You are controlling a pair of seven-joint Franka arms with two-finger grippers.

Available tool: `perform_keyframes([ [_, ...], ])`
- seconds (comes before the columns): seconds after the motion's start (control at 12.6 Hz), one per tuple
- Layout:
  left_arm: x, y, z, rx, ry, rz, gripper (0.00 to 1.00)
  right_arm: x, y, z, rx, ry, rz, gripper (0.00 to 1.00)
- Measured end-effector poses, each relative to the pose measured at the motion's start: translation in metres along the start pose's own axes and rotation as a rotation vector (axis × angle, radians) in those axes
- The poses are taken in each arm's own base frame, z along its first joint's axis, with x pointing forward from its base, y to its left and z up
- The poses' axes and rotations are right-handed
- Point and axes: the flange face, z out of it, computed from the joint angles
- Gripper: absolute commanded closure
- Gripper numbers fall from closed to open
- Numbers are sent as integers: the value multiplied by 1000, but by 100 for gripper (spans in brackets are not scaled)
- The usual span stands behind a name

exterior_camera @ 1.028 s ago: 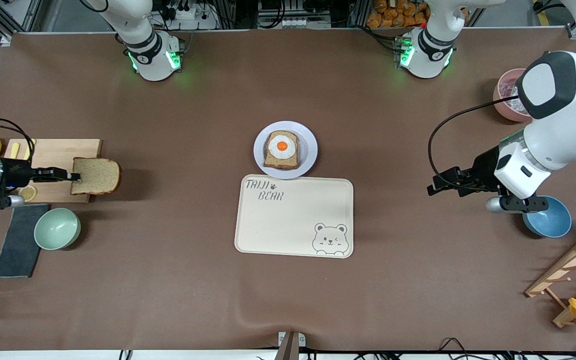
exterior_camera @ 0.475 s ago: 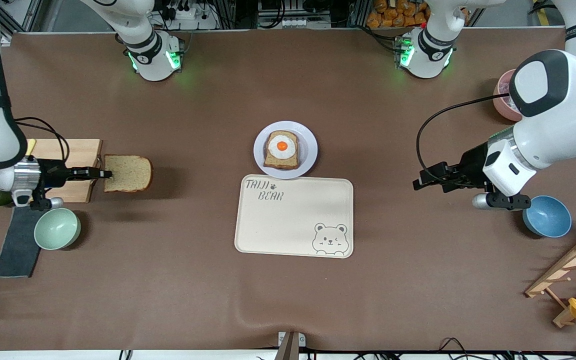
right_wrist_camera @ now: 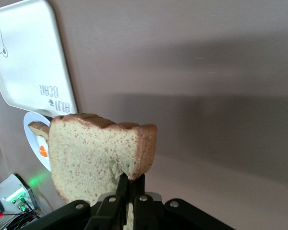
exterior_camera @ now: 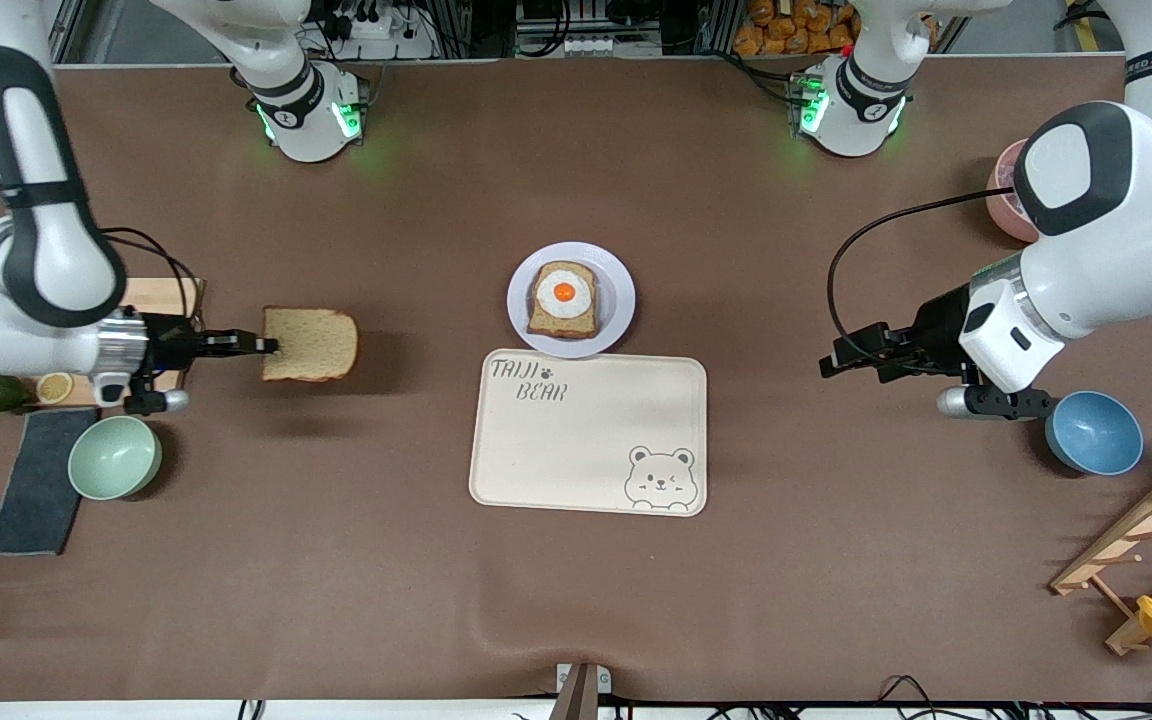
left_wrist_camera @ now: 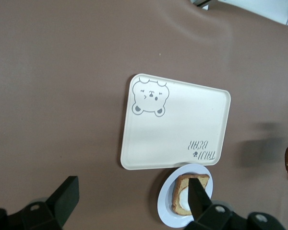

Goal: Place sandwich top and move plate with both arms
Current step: 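Lift the bread slice with the right gripper and carry it toward the plate, then lay the bread slice on the egg toast while the left gripper approaches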

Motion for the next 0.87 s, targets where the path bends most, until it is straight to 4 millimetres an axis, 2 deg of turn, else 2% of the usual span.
perform_keyframes([
  [0.16, -1, -1, 2, 1, -13, -1, 0, -3, -63, 23, -28, 8, -20, 100],
  [0.24, -1, -1, 2, 2, -14, -1, 0, -7, -87, 37, -31, 14, -30, 100],
  [0.32, -1, -1, 3, 1, -15, -2, 0, -10, -104, 52, -27, 29, -39, 100],
  [0.63, 2, -5, 19, -1, -44, -13, 0, -30, -148, 128, 4, 98, -39, 100],
  [0.87, 3, -4, 31, -32, -67, -29, 0, -49, -178, 167, -6, 98, -25, 100],
])
